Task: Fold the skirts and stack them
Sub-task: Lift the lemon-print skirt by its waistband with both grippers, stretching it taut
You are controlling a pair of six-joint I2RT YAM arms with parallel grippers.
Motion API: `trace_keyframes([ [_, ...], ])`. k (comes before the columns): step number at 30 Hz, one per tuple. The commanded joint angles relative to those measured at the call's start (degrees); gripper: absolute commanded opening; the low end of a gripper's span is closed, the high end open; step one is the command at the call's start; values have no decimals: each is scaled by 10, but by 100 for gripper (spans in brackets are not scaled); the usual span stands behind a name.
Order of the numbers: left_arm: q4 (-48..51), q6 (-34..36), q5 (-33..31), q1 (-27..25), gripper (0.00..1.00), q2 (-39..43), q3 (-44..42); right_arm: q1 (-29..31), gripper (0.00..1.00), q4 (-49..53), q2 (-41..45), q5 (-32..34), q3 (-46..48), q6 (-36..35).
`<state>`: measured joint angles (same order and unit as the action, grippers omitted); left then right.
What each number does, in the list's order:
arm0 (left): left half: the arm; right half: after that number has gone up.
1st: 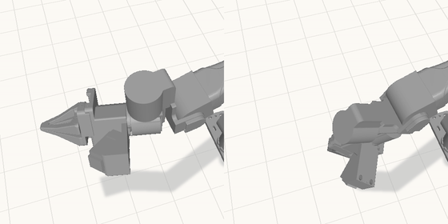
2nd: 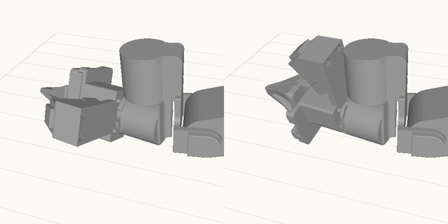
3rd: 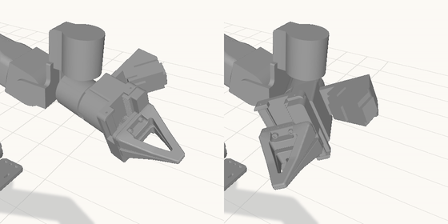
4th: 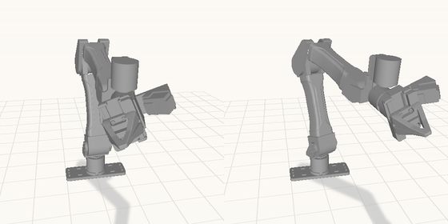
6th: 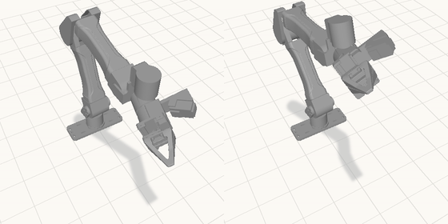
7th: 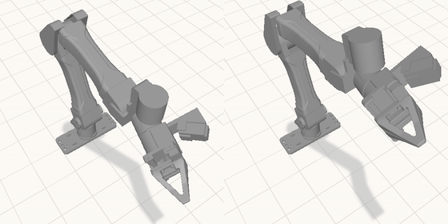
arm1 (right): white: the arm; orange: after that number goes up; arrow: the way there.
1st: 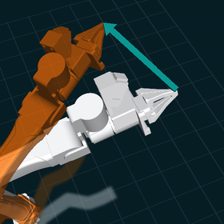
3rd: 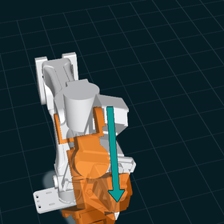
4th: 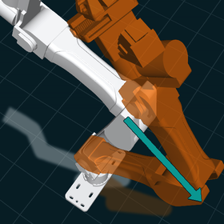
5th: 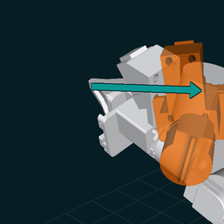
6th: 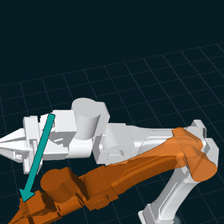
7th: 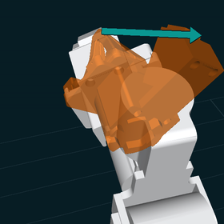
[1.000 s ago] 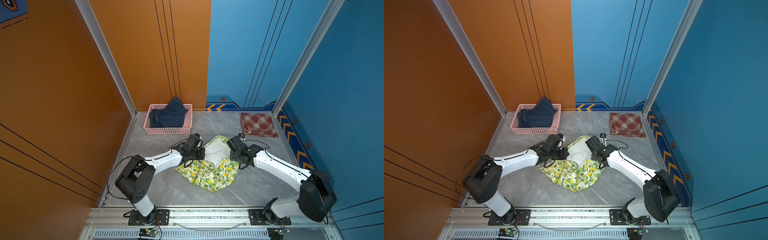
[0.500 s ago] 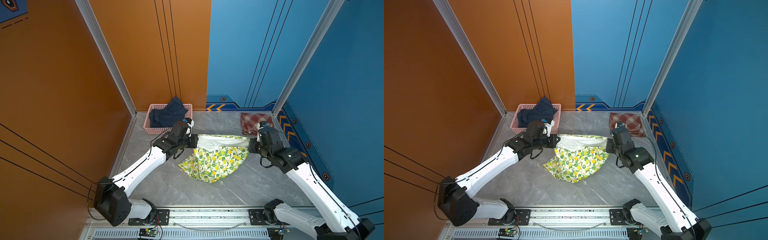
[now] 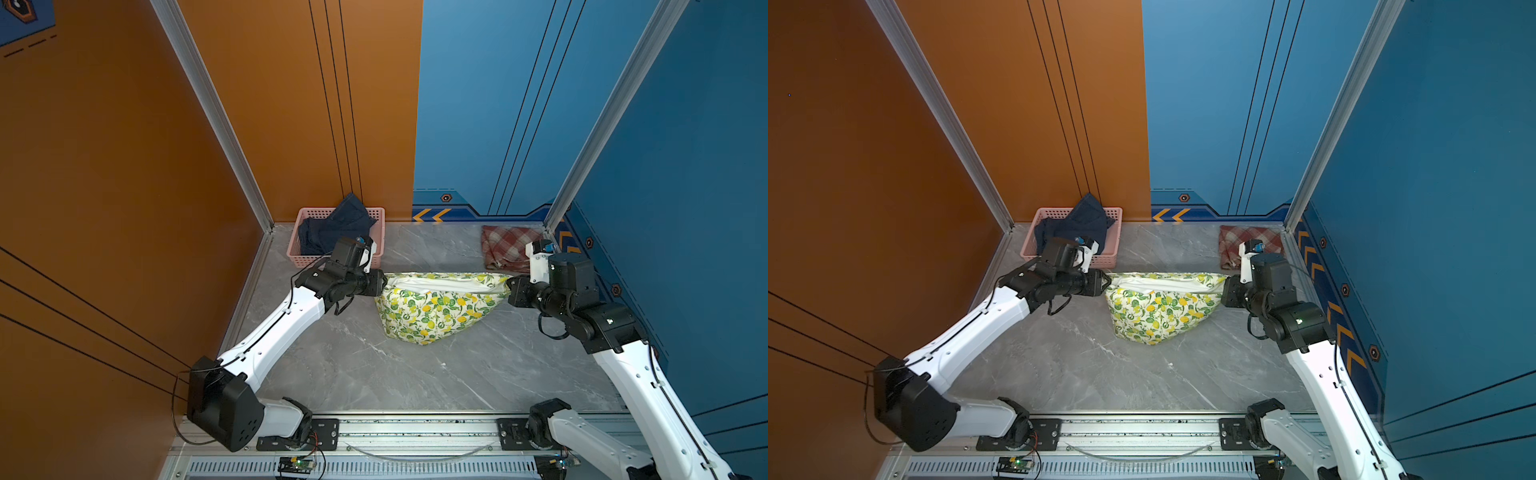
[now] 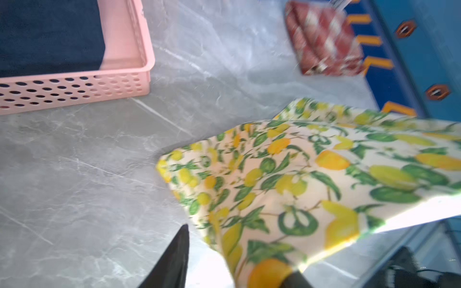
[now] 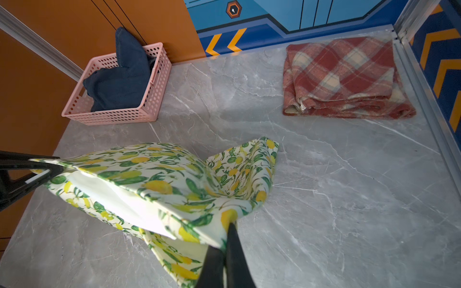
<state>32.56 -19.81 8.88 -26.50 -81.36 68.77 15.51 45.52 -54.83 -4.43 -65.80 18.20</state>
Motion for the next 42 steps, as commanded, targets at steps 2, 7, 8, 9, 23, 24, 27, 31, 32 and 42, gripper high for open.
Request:
trace_keyframes([
  [2, 41, 5, 5, -1, 72, -25, -11, 1, 0, 3, -14, -20, 35, 4],
  [7, 41, 3, 24, -3, 75, -42, -4, 8, 0, -8, -20, -20, 46, 8],
  [8, 39, 2, 31, -6, 76, -45, -2, 10, 0, -10, -21, -20, 47, 8],
  [9, 35, 1, 36, -10, 76, -46, -1, 11, 0, -11, -22, -21, 49, 8],
  [23, -8, 7, -5, -31, 73, -116, 7, 40, 0, -30, -23, -16, 51, 18],
  [24, -17, 4, -11, -30, 73, -119, 7, 42, 0, -30, -23, -16, 50, 18],
  [27, -52, 0, -24, -31, 73, -130, 7, 48, 0, -31, -23, -15, 49, 19],
  [31, -128, -7, -21, -30, 70, -151, -6, 52, 0, -32, -20, -13, 49, 20],
  [32, -155, -10, -14, -30, 64, -153, -12, 52, 0, -33, -18, -12, 49, 20],
  [42, -151, 11, 5, -36, 0, -66, 8, 51, 0, 1, -9, 10, 4, 10],
])
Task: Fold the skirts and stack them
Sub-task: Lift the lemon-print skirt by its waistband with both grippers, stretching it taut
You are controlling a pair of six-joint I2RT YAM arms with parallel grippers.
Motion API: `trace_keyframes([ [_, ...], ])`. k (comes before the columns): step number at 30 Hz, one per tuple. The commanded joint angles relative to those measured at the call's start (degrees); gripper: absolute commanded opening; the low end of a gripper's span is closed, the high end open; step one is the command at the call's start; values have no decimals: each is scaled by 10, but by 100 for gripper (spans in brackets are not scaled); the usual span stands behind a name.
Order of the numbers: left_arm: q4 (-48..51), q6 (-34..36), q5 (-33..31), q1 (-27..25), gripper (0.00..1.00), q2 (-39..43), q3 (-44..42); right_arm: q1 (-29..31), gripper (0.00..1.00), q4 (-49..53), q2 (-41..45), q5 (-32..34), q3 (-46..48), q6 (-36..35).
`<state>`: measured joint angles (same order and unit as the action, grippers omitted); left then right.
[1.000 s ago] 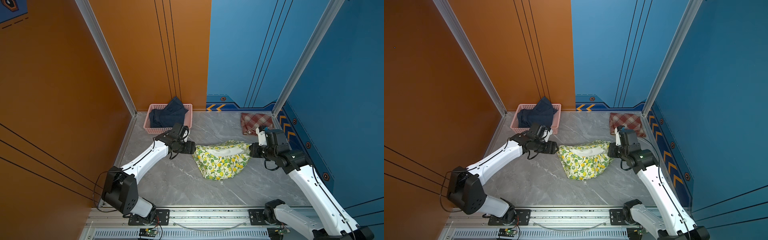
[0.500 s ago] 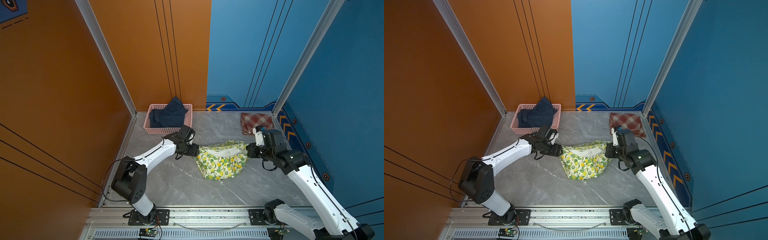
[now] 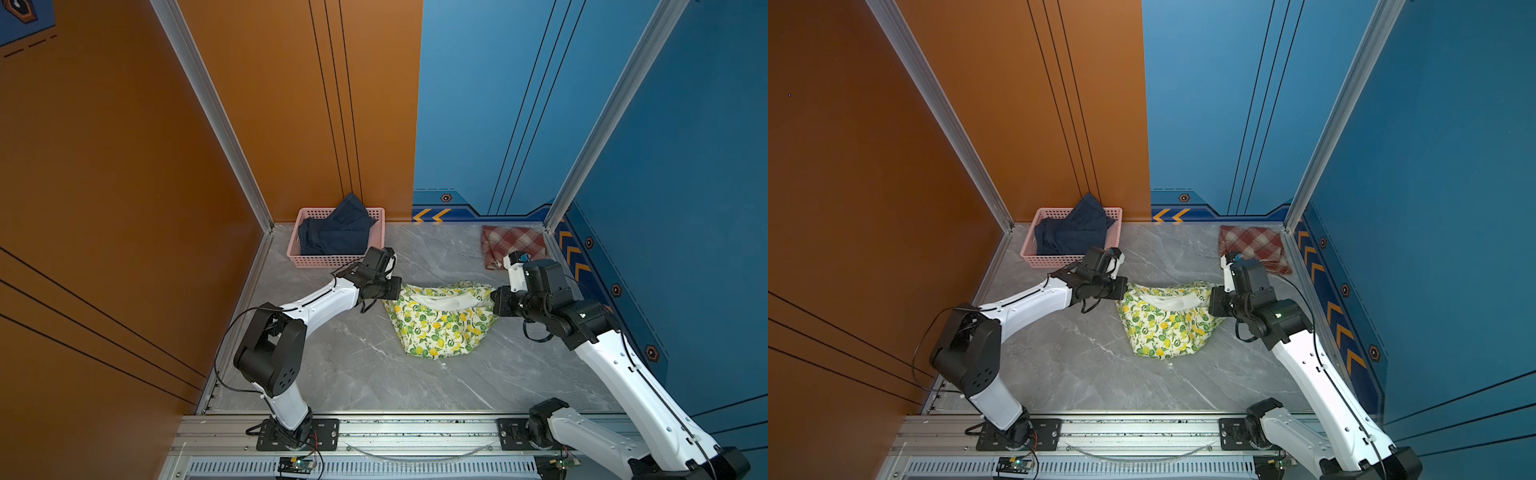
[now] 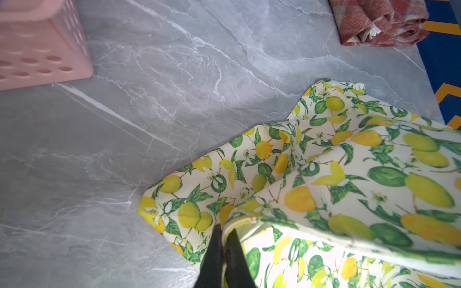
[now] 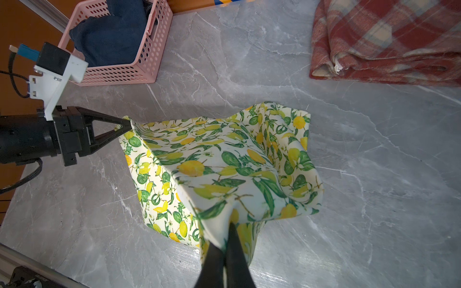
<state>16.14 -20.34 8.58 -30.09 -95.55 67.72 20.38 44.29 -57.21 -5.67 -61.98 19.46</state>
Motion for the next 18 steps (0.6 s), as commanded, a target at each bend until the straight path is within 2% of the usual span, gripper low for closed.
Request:
trace_keyframes([
  [1, 36, 25, 6, 2, 0, 106, 26, 0, 0, 22, 17, 29, -48, -8],
  [6, 112, 53, 7, 38, 0, 258, 45, -52, 0, 69, 51, 42, -144, -32],
  [9, 146, 71, -6, 44, 0, 313, 63, -102, 0, 83, 56, 17, -196, -25],
  [11, 161, 70, 16, 42, 0, 324, 72, -110, 0, 90, 41, -2, -215, -15],
  [14, 154, 62, 29, 11, 0, 336, 63, -104, 0, 101, 12, -19, -217, -8],
  [18, 175, 60, 25, 13, 0, 300, 62, -57, 0, 104, 1, -28, -221, -9],
])
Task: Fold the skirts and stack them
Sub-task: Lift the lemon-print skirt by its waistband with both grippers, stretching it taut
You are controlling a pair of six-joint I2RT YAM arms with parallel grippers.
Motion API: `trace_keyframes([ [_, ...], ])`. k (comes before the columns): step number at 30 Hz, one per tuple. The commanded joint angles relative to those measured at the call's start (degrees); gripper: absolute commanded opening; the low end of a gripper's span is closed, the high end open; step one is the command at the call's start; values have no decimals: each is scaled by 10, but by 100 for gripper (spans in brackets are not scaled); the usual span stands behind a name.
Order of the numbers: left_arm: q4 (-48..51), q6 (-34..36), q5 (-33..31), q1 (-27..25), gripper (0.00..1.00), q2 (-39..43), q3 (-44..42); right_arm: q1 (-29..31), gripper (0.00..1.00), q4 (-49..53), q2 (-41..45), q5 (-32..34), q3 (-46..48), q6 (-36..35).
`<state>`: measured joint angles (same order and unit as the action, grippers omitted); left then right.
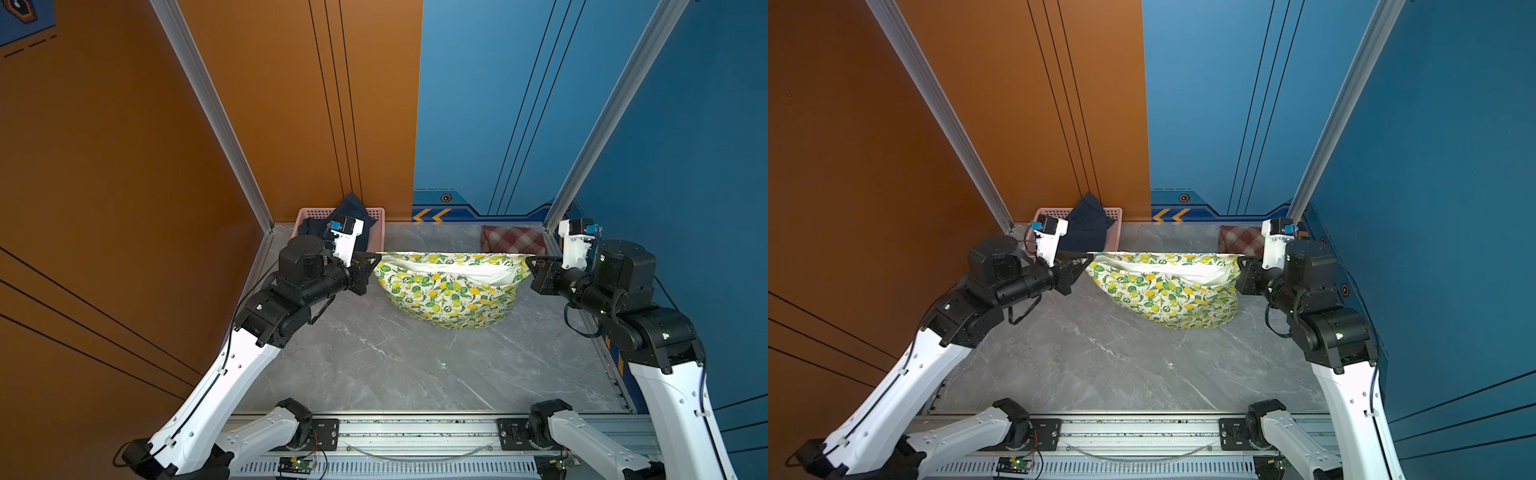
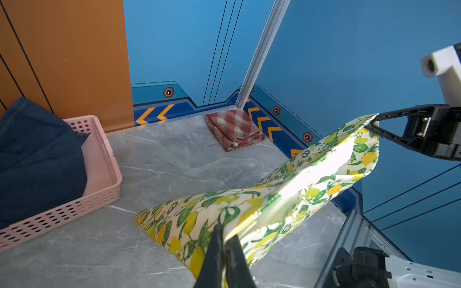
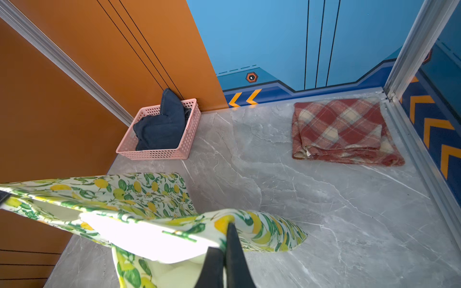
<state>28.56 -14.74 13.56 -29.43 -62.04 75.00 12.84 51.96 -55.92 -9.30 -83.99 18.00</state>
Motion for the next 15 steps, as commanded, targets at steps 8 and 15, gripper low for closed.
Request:
trace_keyframes([
  [8, 74, 12, -27, -48, 0, -60, 37, -24, 0, 36, -39, 6, -67, 11],
  [15, 70, 1, -1, -37, 0, 10, 62, -45, 0, 62, -30, 42, -62, 14],
])
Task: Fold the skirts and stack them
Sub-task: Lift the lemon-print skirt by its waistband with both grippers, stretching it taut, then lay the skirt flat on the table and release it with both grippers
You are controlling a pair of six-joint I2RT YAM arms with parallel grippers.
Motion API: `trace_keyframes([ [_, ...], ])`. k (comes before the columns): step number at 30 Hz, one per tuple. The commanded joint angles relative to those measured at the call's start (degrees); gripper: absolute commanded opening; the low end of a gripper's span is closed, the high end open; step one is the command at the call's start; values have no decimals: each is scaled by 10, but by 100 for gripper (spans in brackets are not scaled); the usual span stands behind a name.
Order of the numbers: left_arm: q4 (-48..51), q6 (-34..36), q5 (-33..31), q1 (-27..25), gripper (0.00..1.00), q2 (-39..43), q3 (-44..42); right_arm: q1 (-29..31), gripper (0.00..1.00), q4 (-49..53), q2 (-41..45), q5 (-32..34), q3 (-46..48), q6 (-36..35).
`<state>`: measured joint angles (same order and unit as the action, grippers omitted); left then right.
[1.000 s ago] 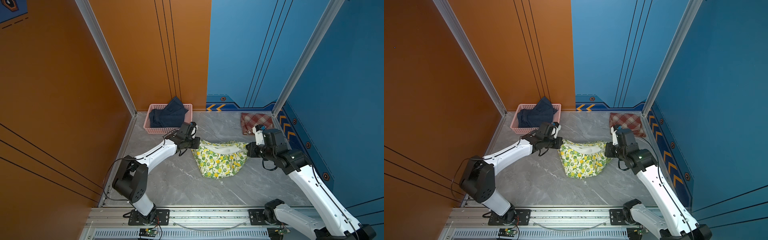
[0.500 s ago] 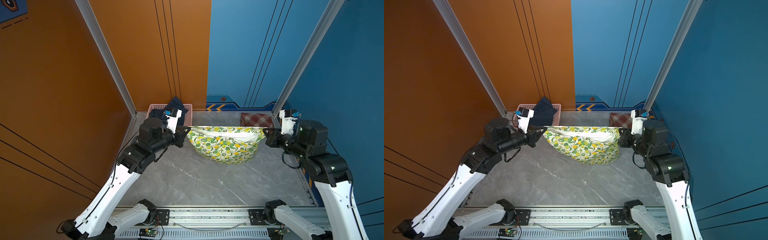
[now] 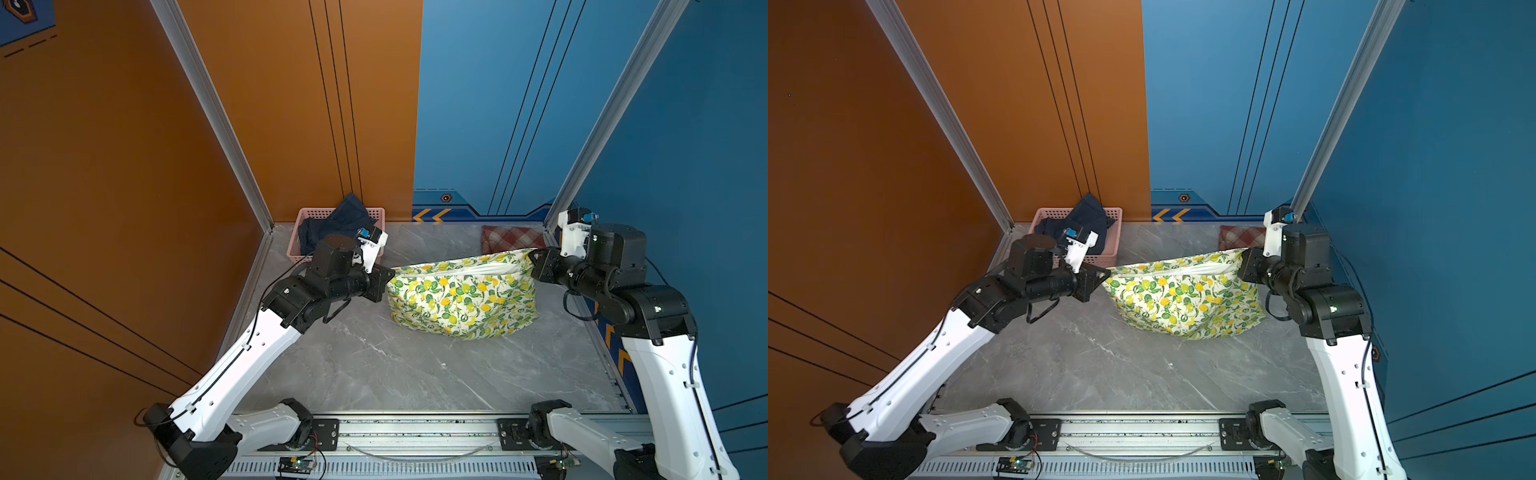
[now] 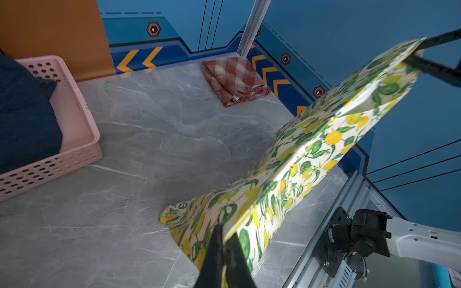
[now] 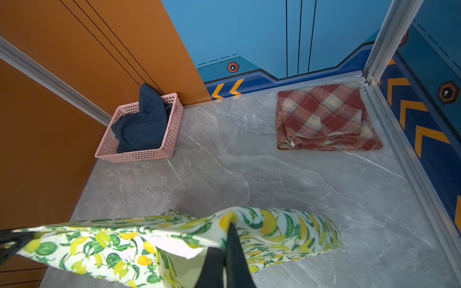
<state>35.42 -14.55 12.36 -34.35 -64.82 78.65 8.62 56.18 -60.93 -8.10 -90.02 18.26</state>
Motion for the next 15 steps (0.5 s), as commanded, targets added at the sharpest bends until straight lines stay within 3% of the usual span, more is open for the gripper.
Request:
trace_keyframes([
  [1, 2, -2, 15, 13, 0, 47, 28, -2, 0, 24, 27, 31, -4, 13],
  [10, 32, -11, 21, -2, 0, 115, 95, 36, 0, 110, 88, 45, -116, 21],
  [15, 48, -12, 42, 39, 0, 9, 184, 34, 0, 103, 27, 24, -162, 32],
])
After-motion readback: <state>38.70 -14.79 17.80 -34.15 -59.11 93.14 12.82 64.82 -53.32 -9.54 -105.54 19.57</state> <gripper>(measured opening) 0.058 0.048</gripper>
